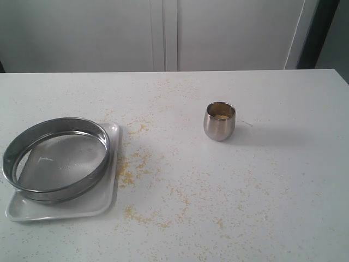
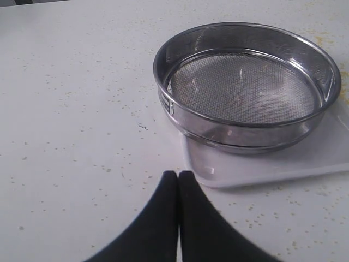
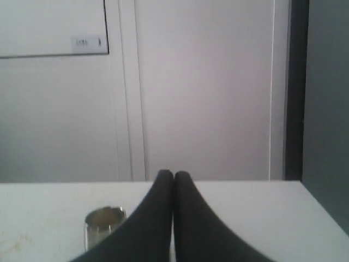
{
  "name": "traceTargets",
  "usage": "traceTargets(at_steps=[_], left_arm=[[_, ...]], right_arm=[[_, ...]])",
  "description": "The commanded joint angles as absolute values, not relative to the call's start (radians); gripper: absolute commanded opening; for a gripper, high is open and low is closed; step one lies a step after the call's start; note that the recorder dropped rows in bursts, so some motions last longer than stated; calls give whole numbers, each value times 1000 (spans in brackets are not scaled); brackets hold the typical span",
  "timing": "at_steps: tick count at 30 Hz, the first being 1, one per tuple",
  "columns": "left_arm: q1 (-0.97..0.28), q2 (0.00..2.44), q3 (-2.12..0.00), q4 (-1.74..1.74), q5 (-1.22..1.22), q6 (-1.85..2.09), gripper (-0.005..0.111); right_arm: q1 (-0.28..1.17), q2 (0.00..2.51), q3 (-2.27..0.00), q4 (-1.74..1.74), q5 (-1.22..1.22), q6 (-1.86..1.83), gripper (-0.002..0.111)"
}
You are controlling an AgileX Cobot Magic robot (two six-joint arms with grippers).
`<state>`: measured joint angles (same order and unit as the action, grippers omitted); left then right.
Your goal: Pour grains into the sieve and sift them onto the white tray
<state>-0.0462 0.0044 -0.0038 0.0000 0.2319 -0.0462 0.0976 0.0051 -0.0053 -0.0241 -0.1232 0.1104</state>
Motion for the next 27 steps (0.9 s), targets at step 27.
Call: traceTargets(at_steps=[27], left_arm=[[-41,0,0,0,232,-47,0]], right_arm=[[87,0,0,-26,-234,0,0]])
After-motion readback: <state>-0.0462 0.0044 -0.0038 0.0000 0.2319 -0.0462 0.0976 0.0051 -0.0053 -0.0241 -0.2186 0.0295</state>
